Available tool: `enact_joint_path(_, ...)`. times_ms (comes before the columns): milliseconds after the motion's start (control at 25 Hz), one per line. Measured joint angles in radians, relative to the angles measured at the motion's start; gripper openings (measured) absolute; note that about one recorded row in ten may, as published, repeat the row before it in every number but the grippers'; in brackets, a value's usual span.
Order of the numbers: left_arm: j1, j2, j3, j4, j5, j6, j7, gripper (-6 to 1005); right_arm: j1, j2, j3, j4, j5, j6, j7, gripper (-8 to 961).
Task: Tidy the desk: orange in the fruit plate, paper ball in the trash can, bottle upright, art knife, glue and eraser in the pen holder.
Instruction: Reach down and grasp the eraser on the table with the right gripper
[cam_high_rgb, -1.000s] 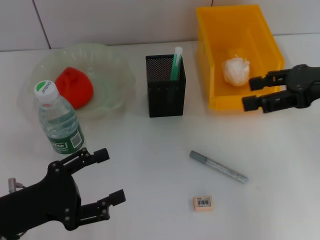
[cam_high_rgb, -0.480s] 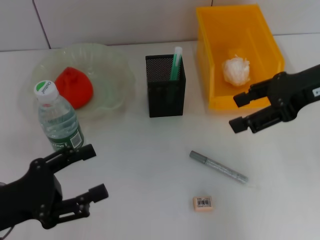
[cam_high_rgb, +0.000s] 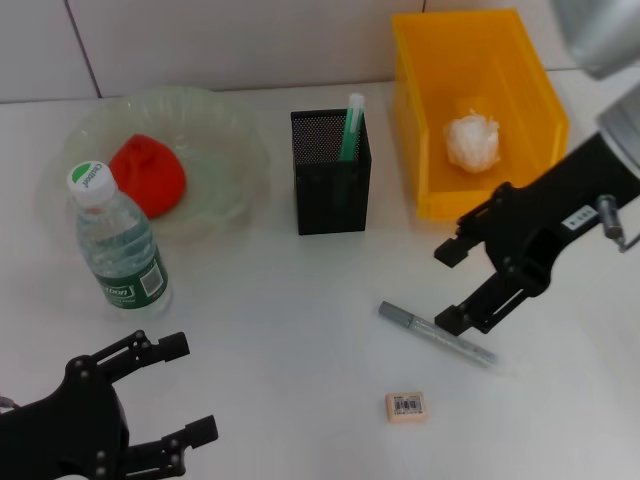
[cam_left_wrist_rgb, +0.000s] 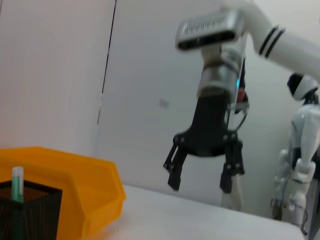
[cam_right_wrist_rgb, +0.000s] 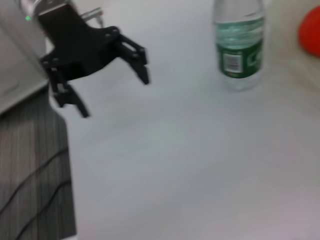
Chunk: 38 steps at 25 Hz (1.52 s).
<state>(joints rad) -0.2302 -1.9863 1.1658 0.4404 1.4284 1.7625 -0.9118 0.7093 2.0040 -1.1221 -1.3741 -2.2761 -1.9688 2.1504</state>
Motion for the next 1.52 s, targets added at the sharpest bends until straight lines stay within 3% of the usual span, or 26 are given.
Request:
enact_joint_path(280, 0.011, -0.018, 0.005, 0.002, 0.024, -0.1, 0.104, 876, 0.124, 0.047, -0.141, -0.026, -0.108, -0.061, 0.04, 835)
enact_joint_path(440, 0.008, -0.023, 0.005, 0.002, 0.024, -0.12, 0.109, 876, 0.156, 0.075, -0.184, 0.025, -0.161, -0.055, 0.052, 834)
enact_joint_path(720, -0.017, -0.032, 0.004, 0.001, 0.025, -0.129, 0.115, 876, 0.189, 0.076, -0.265, 0.133, -0.184, 0.02, 0.086, 834)
enact_joint_path(1040, -0.044, -0.036, -0.001, -0.001, 0.038, -0.139, 0.099, 876, 0.248, 0.083, -0.439, 0.191, -0.205, 0.102, 0.181, 827)
enact_joint_path(1520, -0.051, -0.041, 0.0, -0.003, 0.038, -0.164, 0.086, 876, 0.192, 0.086, -0.647, 0.126, -0.174, 0.152, 0.158, 806)
